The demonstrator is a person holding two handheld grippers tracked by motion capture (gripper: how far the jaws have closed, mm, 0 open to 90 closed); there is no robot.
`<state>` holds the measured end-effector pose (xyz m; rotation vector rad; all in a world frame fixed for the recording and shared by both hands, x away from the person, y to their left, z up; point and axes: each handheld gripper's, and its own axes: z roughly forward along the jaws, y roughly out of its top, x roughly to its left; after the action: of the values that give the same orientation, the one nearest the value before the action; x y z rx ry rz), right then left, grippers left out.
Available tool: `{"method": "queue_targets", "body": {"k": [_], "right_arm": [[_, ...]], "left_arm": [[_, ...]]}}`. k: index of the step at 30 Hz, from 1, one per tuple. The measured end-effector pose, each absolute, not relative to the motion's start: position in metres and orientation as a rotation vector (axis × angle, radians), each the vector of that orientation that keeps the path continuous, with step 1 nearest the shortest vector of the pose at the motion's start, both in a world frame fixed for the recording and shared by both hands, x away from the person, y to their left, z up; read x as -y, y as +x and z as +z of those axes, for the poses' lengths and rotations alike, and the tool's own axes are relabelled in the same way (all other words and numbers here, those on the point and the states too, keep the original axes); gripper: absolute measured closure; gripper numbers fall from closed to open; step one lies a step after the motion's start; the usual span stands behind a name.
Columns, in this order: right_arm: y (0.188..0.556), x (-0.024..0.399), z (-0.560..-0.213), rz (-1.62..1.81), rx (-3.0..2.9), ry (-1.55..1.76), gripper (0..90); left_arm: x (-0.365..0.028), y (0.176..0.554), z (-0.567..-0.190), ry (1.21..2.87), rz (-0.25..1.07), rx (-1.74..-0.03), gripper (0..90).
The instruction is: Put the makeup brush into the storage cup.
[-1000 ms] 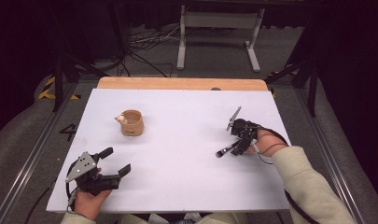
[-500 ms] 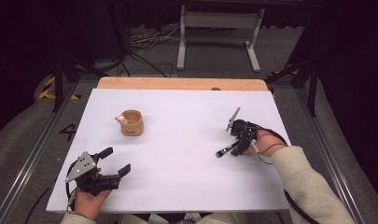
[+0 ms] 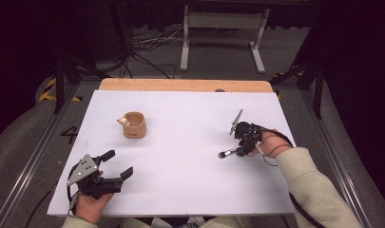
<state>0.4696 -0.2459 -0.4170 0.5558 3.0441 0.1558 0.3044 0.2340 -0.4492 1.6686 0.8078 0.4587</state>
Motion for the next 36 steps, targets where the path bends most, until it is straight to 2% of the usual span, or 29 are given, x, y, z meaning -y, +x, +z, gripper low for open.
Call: {"method": "queue_targets", "body": {"k": [5, 6, 9, 25, 36], "right_arm": [[0.468, 0.244, -0.416, 0.124, -3.07, 0.515, 69.4], [0.467, 0.243, -0.416, 0.113, -3.079, 0.5, 74.7], [0.466, 0.242, -0.416, 0.102, -3.089, 0.491, 78.8], [0.464, 0.244, -0.408, 0.131, -3.06, 0.479, 79.6], [0.45, 0.249, -0.38, 0.408, -2.957, 0.496, 79.6]], "left_arm": [[-0.234, 0.304, -0.449, 1.668, 0.461, -0.807, 7.2], [-0.234, 0.304, -0.449, 1.669, 0.461, -0.808, 7.2], [-0.234, 0.304, -0.449, 1.669, 0.46, -0.808, 7.3], [-0.232, 0.304, -0.449, 1.667, 0.446, -0.788, 5.2], [-0.233, 0.304, -0.445, 1.67, 0.424, -0.74, 3.2]]}}
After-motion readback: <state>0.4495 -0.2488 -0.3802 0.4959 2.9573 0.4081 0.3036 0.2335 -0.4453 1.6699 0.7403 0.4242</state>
